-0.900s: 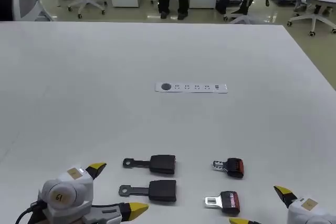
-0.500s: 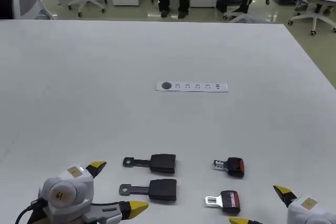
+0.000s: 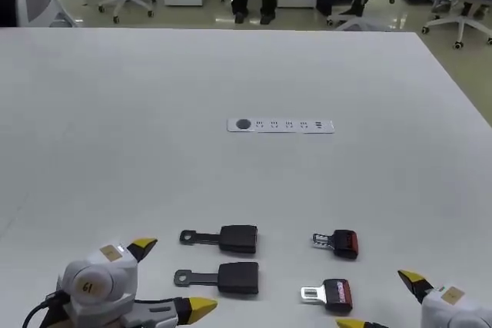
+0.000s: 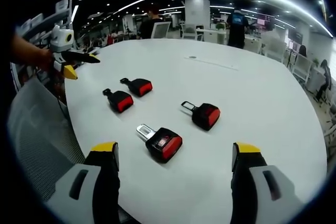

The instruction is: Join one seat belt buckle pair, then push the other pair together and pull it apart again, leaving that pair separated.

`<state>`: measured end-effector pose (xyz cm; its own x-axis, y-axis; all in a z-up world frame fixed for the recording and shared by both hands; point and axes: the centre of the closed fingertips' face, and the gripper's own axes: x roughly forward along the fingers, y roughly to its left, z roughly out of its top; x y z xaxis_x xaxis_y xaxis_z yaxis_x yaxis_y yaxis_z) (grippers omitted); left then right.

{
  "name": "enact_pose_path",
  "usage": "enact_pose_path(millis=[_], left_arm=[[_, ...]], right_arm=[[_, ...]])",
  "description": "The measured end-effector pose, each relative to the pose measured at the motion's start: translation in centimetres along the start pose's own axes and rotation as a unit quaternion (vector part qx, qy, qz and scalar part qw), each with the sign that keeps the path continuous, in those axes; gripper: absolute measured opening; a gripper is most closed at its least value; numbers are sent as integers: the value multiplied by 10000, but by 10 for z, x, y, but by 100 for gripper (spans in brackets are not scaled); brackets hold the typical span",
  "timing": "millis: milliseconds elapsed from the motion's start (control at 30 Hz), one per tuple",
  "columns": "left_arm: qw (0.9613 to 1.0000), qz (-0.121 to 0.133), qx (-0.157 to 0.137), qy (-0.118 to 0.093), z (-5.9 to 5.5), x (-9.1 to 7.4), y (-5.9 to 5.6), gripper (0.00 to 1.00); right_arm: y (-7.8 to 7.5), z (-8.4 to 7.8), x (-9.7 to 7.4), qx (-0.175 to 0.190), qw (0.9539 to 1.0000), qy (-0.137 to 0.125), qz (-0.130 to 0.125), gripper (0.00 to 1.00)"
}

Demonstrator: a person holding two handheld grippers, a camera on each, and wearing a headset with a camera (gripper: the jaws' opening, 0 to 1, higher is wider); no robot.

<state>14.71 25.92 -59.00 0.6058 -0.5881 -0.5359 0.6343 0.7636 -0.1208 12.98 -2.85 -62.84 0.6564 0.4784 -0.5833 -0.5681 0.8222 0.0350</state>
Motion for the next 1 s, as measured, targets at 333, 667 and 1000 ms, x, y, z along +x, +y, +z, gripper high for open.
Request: enact_pose_path(millis=[333, 667, 1000], left_arm=[[9999, -90, 70, 59, 1, 7, -3, 97], [9994, -243, 214, 155, -3, 9, -2, 95], [9972, -480, 444, 350, -8, 15, -8, 92]], right_arm=[[1, -1, 4, -98, 9998, 53, 152, 88], [5, 1, 12, -328, 9985, 149, 404, 87], [10, -2, 17, -514, 9956, 314, 724, 84]])
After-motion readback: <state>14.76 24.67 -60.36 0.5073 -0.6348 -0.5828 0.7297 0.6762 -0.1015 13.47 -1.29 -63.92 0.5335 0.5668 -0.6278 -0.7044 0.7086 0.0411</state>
